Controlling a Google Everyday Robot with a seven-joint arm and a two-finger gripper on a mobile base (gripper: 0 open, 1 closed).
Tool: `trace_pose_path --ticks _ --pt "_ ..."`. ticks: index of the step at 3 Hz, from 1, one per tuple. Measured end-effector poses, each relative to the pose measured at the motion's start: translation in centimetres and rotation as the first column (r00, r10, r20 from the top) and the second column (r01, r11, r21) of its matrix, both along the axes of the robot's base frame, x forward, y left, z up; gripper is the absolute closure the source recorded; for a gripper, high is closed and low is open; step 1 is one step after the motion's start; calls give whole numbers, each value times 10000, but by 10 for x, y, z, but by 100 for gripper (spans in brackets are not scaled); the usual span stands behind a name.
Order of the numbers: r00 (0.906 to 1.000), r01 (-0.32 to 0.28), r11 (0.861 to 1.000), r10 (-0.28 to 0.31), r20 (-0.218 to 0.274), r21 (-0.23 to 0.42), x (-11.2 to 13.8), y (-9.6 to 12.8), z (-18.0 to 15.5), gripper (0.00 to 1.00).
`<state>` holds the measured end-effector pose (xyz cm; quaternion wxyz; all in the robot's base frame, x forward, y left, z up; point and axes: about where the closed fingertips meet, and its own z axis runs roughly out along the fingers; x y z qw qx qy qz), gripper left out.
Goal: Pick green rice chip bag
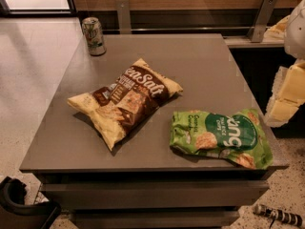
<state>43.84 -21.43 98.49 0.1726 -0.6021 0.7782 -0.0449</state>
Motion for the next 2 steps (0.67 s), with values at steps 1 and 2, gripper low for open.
trace_pose_path --ticks 1,2 --pt "10000 0 10000 0 2 0 0 0 0 0" --pt "9992 -340 9916 363 -157 1246 7 11 -30 0"
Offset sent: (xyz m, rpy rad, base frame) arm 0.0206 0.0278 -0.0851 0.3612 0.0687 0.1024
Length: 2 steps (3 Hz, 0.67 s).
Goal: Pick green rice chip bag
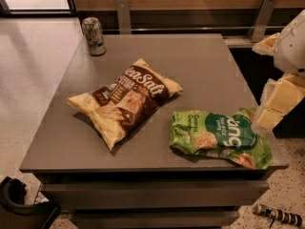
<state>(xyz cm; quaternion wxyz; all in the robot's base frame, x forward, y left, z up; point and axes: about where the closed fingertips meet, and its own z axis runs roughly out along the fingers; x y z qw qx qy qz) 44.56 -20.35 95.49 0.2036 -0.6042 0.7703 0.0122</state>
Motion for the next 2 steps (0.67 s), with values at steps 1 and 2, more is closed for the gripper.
trace_pose_path --ticks 1,2 --pt "9992 -351 9929 370 -145 1135 5 11 -26 0" --pt "9958 -805 9559 897 -199 2825 -2 48 -64 0"
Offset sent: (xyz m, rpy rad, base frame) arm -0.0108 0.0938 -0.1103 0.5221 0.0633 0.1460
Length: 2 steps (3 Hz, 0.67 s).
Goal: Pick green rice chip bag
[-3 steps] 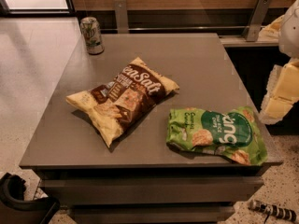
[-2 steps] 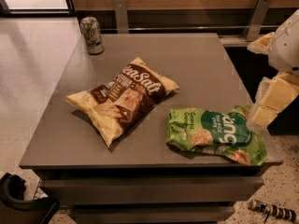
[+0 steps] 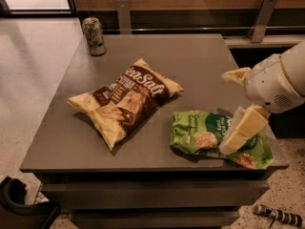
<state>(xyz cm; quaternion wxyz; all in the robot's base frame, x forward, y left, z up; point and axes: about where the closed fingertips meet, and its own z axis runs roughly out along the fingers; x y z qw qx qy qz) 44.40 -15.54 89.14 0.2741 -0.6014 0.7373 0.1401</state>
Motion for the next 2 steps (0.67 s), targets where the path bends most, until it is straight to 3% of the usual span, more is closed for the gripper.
trace_pose_path --ticks 1,2 --pt "9989 -249 9968 278 -372 756 -16 32 -35 0" --pt "9964 -328 9968 382 -757 723 -20 46 -58 0"
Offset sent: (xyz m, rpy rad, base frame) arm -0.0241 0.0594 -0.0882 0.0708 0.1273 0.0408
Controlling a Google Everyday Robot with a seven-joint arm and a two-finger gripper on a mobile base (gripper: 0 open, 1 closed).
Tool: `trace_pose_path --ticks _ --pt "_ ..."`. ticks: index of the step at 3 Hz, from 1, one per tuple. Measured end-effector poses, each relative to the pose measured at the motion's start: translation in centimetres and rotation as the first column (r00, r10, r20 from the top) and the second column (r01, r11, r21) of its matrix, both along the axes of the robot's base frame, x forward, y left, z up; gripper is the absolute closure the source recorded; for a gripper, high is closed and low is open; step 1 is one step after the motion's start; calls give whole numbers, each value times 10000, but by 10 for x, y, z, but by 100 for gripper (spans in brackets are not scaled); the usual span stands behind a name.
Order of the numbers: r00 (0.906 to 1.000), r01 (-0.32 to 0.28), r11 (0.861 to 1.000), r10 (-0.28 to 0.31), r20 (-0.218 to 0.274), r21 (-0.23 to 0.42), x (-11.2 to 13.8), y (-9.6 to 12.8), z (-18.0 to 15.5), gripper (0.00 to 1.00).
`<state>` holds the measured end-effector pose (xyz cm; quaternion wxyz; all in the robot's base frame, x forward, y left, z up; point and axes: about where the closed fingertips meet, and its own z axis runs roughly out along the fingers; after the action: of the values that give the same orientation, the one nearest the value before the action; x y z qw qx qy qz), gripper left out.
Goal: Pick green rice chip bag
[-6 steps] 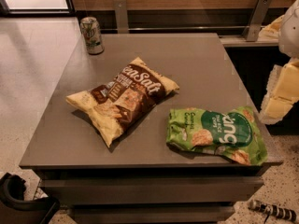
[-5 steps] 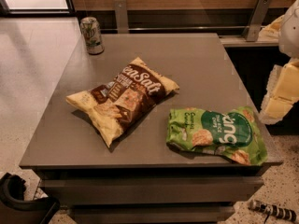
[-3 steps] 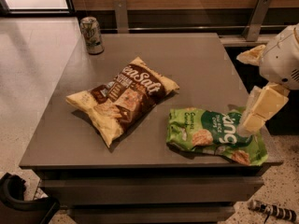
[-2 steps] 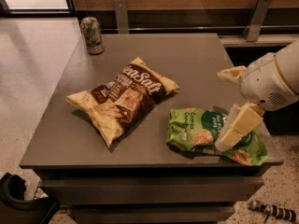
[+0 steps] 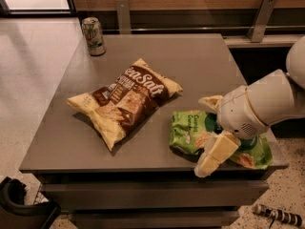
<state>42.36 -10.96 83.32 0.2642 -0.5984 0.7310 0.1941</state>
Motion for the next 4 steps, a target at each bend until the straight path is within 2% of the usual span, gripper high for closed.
trace_pose_path --ticks 4 --pt "9999 -110 9999 111 33 -78 -4 6 1 93"
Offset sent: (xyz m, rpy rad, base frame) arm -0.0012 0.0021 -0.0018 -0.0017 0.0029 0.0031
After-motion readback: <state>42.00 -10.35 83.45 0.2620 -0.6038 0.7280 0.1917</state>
